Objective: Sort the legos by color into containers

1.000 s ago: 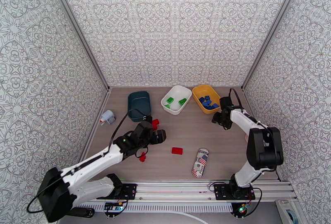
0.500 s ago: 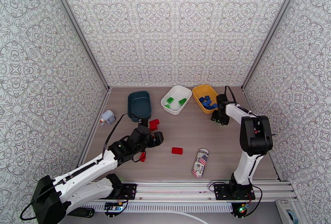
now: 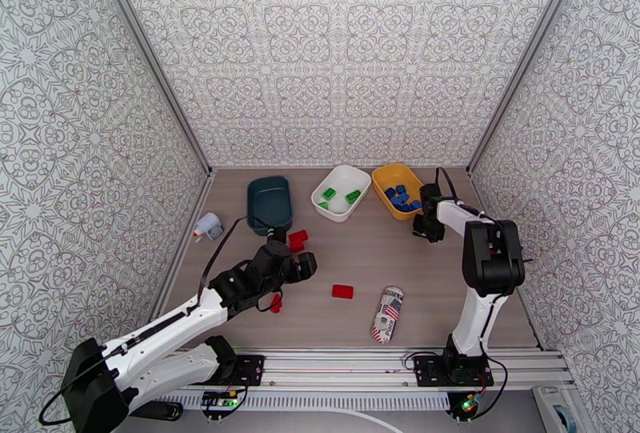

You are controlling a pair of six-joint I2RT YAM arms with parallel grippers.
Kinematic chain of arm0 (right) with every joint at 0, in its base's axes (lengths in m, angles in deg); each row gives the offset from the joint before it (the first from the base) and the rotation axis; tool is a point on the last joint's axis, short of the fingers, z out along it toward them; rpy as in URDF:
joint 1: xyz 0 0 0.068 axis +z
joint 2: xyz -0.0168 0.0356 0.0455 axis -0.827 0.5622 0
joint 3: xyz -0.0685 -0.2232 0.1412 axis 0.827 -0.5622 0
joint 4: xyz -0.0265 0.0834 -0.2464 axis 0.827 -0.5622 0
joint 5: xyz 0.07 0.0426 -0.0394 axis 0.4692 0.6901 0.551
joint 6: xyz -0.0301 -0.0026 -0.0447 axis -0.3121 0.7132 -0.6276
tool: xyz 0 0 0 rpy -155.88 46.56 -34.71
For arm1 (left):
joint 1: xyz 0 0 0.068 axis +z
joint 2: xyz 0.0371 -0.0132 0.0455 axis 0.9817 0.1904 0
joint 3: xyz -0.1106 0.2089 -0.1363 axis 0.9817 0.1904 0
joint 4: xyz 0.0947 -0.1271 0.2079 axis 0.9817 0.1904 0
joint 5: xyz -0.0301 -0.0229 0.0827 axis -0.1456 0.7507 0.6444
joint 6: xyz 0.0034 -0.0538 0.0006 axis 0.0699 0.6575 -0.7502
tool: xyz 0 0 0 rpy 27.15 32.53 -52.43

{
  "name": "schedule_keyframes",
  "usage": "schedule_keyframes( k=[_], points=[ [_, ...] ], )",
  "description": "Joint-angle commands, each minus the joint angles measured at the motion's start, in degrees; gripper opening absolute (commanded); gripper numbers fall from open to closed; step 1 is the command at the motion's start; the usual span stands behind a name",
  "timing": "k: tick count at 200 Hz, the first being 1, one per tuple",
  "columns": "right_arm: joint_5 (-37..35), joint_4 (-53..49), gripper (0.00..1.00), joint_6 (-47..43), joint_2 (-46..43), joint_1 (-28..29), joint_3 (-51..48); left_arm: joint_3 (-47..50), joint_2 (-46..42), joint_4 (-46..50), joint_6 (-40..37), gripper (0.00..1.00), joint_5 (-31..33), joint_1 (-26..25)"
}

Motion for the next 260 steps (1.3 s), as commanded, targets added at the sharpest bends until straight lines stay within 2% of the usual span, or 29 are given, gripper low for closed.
schedule_keyframes(
  k=[1,32,67,95,120,148,213,234,260],
  points=[
    [1.45,0.80,0.32,-0.06,-5.04,-0.33,-1.84,-2.23,0.66,2.45,-0.03,0.92,0.24,1.74],
    [4.81,2.03,0.31,0.69,-10.81,0.98,-5.45,-3.96,0.72,4.14,-1.65,0.98,-0.59,5.43],
    [5.39,1.10,0.31,1.89,-14.23,8.68,-4.86,-8.23,1.01,10.26,-4.59,0.99,2.80,9.53],
    [7.34,0.68,0.32,3.75,-12.61,16.43,0.49,-9.09,0.78,14.76,-4.21,0.99,2.80,15.18],
    [13.72,3.85,0.35,5.35,-8.40,20.57,6.29,-7.57,0.23,16.07,-4.21,0.99,-0.47,20.54],
    [20.62,8.44,0.36,8.67,-2.59,21.20,12.33,-6.95,-0.70,17.00,-4.89,0.99,-1.87,24.08],
    [25.85,7.10,0.47,9.83,12.37,21.20,31.92,-2.86,-4.25,19.25,-1.88,0.94,-1.23,27.41],
    [26.59,5.64,0.56,9.76,14.64,21.20,35.86,-0.81,-5.72,19.62,-0.37,0.92,-1.63,28.90],
    [27.50,5.88,0.60,9.65,13.61,21.20,35.84,1.83,-7.56,19.89,1.40,0.90,-2.34,31.18]
  ],
)
